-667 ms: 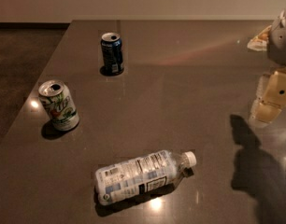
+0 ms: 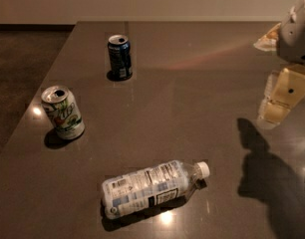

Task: Move pepsi can near blue plastic bottle

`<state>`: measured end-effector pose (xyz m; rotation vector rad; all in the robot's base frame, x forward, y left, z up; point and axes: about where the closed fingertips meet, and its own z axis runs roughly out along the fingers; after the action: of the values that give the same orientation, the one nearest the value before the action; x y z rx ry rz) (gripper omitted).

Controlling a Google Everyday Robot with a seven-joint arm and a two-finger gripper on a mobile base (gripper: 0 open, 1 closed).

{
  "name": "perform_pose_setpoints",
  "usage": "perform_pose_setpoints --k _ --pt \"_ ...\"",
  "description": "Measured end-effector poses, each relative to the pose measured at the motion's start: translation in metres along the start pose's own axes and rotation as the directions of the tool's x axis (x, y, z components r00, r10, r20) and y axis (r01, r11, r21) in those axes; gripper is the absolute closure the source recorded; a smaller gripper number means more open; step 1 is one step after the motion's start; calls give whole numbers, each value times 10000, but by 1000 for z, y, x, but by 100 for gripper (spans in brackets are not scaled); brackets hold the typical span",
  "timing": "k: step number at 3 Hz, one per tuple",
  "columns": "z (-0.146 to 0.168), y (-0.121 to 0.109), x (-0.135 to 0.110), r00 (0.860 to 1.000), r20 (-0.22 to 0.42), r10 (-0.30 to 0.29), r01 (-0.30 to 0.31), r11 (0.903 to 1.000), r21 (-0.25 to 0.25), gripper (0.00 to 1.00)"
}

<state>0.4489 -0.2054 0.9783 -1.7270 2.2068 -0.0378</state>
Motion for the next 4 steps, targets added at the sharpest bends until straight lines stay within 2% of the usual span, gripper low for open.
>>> perform_pose_setpoints --k 1,2,3,4 --pt "13 -23 -40 9952 971 -129 136 9999 -64 0" --pt "36 -57 -107 9796 1992 -249 188 9993 326 0" --pt "53 -80 -155 9676 2522 -148 -41 9972 741 0" --pt "70 -93 -194 9543 2980 212 -442 9965 707 0"
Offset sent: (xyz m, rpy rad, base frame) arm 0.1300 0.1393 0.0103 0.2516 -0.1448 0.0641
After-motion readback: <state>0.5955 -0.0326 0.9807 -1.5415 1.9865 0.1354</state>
